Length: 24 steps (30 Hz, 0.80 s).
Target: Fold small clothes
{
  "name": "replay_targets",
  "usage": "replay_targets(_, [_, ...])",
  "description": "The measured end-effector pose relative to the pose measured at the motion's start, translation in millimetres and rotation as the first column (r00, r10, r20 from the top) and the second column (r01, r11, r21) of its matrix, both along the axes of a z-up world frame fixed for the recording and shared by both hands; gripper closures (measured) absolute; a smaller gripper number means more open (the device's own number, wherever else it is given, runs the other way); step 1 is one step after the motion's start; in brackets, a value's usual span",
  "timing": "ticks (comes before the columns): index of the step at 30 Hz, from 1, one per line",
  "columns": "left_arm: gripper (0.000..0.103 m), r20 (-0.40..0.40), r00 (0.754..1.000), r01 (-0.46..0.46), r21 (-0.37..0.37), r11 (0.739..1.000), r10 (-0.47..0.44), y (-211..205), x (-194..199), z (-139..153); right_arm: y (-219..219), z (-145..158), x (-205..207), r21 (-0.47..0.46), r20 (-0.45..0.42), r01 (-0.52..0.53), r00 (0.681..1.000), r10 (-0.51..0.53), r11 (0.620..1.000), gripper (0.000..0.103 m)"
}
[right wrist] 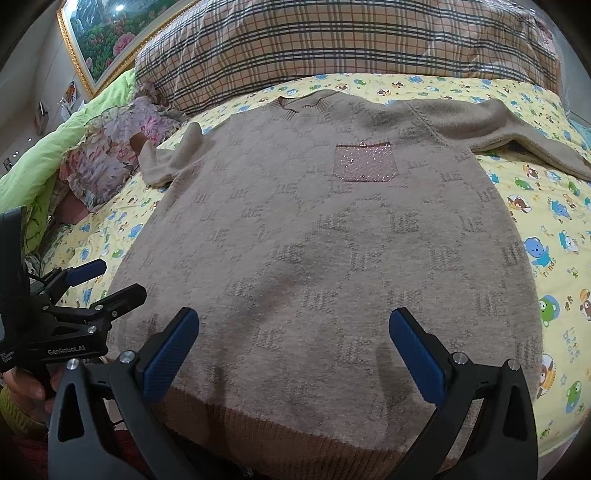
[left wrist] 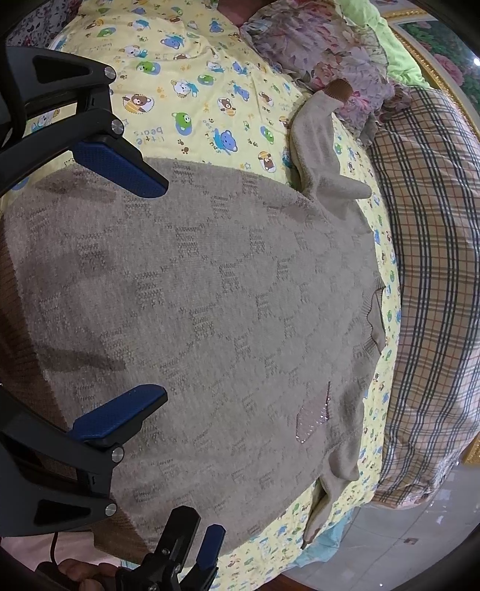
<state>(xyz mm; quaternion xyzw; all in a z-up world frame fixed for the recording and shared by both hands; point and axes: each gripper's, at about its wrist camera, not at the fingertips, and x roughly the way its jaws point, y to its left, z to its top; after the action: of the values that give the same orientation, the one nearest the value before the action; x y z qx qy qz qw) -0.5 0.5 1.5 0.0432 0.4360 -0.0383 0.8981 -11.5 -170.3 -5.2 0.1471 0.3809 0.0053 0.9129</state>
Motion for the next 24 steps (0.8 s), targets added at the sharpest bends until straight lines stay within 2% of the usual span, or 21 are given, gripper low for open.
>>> replay_targets(11, [0.002,0.002,1.0,0.023,0.012,1.0,-0.023,-3.5,-0.1,0.4,2.9,-1.9,1.3,0.024,-0.001,-0.003,1.0,0.003,1.0,0.0])
replay_targets(24, [0.002,0.017,0.999,0.034,-0.015,0.999,-0.033,-5.1,4.2,0.3,-0.9,-2.7,3.5,0.042,-0.001,-0.001,1.0,0.001,0.999,0.0])
